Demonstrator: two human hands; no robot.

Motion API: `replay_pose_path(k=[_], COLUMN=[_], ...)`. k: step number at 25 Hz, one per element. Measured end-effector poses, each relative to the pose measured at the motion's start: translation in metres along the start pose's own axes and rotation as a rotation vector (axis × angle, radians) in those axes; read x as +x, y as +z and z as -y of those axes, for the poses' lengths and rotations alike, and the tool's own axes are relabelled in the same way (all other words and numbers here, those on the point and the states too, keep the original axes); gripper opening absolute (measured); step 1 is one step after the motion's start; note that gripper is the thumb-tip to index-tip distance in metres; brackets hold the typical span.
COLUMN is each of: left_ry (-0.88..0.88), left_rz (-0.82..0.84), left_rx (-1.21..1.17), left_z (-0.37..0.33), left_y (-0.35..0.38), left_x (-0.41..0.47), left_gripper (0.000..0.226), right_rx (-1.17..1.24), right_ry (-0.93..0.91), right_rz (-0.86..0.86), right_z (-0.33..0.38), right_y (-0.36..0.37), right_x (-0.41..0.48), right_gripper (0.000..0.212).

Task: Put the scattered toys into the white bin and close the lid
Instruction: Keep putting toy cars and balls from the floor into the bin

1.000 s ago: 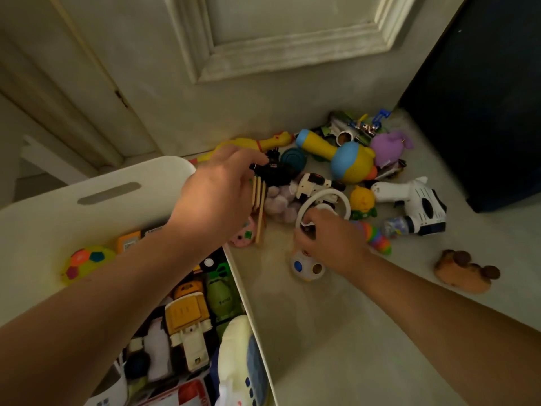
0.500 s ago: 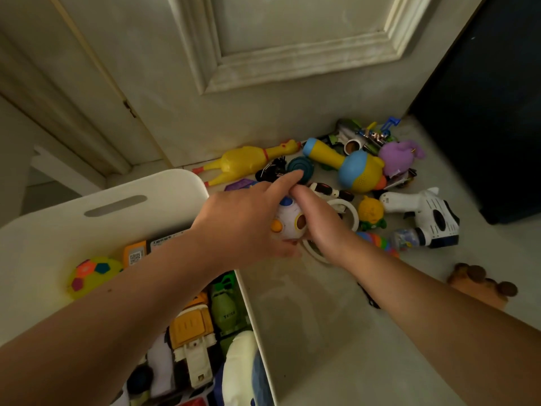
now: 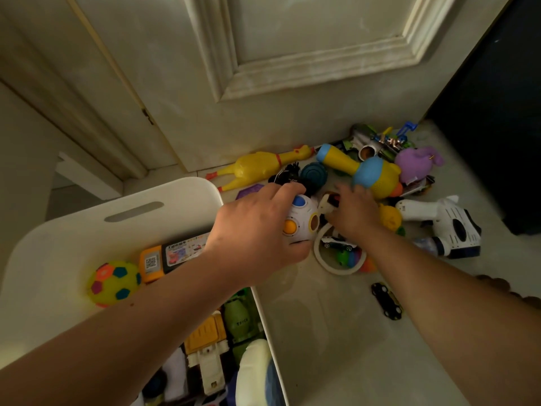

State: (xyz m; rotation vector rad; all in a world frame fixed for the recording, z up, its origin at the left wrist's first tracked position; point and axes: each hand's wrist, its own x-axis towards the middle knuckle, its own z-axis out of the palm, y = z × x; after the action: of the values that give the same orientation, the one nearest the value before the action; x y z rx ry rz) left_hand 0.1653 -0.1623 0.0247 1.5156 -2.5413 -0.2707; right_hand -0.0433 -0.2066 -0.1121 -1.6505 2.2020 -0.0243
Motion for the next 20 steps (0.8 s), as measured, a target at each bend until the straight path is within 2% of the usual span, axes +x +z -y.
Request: replay_pose_path(k=[2,4,6,7,10,12,14,15,17,20], left_ry=[-0.009,0.005,0.003,-0.037,-0.291,-0.451,-0.565,-0.608,-0.651,-0.797], left_rz=[-0.01,-0.05,-0.094,-0.103,-0.071,-0.01,0.079,0.129,0.172,0.123], left_rx=[-0.016,-0.083,-0.275,-0.477,-1.246,-1.522,-1.693,-1.748,-1.772,-1.585], left_z=[0.001,0.003,0.006,0.007,0.017,0.031,0.048,0.055,0.071,0.097], left_y=[0.001,0.001,-0.002,-0.008,-0.031,-0.046,-0.063,-0.073,-0.089,-0.096], left_x=[-0.001,-0.003,-0.006,-0.008,-0.016,-0.025,-0.044,-0.057,-0.085,-0.127], left_gripper=[0.073,0.073,0.073,0.071,0.058,0.053,0.042,0.041,0.044,0.047], right_rx=[-0.025,0.083,0.25,0.399,0.9,1.15,1.373,1.403,1.298,0.749], right_ry=[-0.048,-0.086,-0.107,-0.105,-0.134,-0.181,-0.251,-0.291,-0.375,-0.405], right_rz=[-0.076,-0.227,-0.375,-0.394,-0.332,-0.247,-0.045,0.06,0.239,0.389], right_z=[-0.003,-0.004,-0.002,0.003,0.031,0.058,0.088,0.101,0.127,0.163], right_y=[0.007,0.0,-0.02,-0.034,-0.088,-0.121,-0.144,-0.151,-0.157,-0.134], right_x=[-0.005,-0.012,-0.018,-0.022,-0.046,-0.071,-0.101,-0.116,-0.144,-0.177], right_gripper=[0.053,0.041,0.034,0.033,0.027,0.026,0.025,0.025,0.026,0.037])
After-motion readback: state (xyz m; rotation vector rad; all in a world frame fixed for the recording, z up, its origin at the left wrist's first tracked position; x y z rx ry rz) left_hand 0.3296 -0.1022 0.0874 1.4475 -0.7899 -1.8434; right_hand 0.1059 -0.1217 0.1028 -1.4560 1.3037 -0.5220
